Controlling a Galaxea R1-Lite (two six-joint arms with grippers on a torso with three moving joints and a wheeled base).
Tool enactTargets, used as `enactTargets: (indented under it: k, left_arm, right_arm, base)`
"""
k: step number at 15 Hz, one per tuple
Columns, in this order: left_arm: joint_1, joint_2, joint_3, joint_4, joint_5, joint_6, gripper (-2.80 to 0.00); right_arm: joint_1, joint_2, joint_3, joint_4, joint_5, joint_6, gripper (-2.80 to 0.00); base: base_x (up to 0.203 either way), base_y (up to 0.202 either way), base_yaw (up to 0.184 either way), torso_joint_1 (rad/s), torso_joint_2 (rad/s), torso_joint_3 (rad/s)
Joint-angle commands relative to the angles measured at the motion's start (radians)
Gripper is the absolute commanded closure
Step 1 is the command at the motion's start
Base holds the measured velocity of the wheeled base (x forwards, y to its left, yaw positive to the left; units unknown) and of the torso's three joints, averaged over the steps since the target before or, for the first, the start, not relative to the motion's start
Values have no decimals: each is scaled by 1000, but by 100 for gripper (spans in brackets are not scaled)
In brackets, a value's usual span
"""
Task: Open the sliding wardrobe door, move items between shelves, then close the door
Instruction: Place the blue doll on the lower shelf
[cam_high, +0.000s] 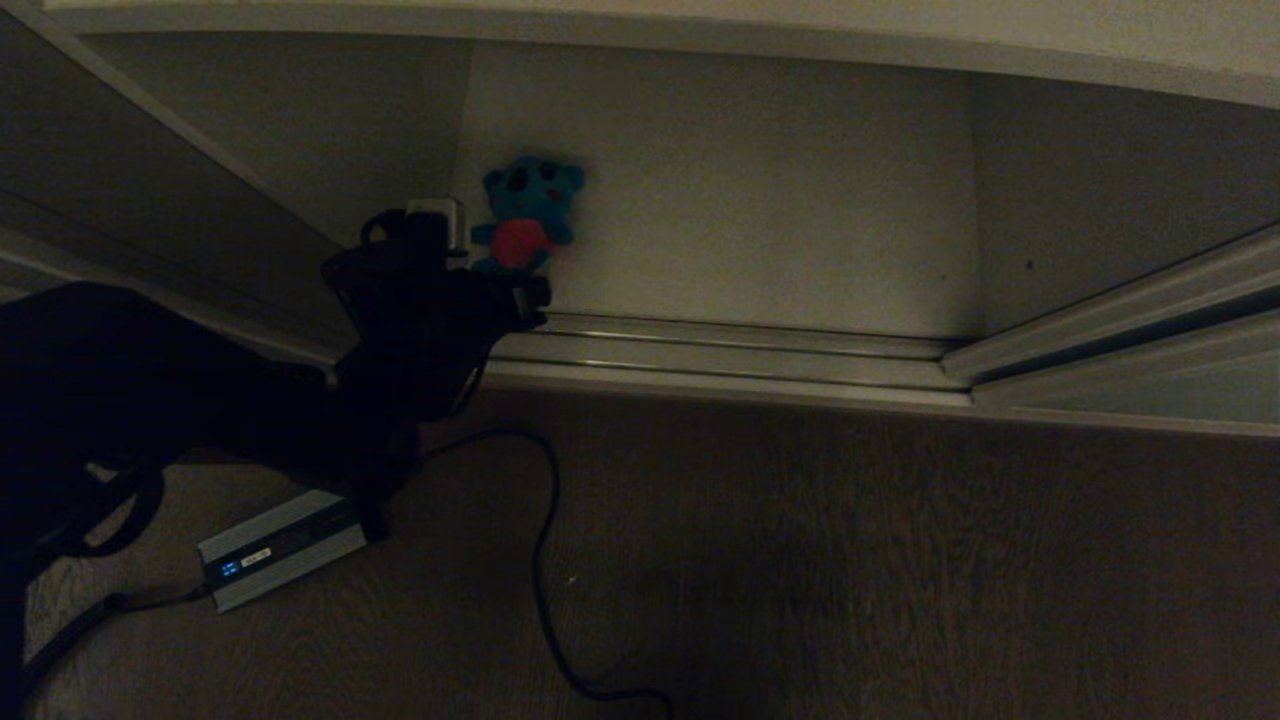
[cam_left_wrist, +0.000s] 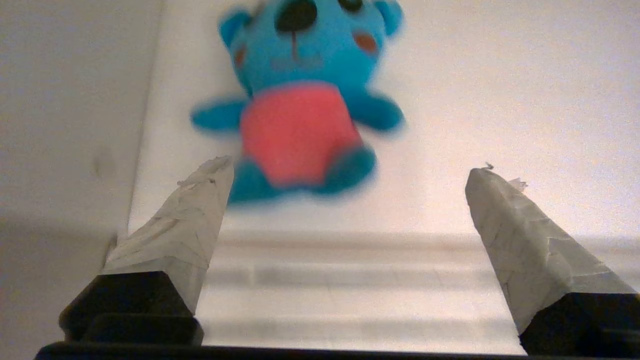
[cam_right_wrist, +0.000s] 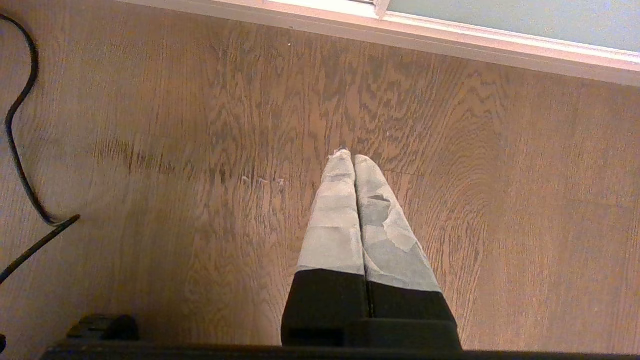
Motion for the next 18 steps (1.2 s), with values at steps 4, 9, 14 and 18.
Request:
enactTargets:
  k: [4, 9, 14, 18]
  left_arm:
    - [-42, -433, 357, 190, -4, -13, 0]
    - [-32, -972, 579, 722, -60, -22, 0]
    - [175, -1499, 706, 1109, -129, -16, 0]
    - [295, -1806, 874, 1213, -241, 8, 0]
  right_arm:
    - [0, -2, 5, 0, 0, 0, 0]
    - [0, -2, 4, 0, 0, -1, 0]
    - [0, -2, 5, 0, 0, 0, 0]
    - [0, -2, 5, 0, 0, 0, 0]
  base:
    - [0, 0, 0, 0, 0, 0]
    - [0, 0, 0, 0, 0, 0]
    - [0, 0, 0, 0, 0, 0]
    - [0, 0, 0, 0, 0, 0]
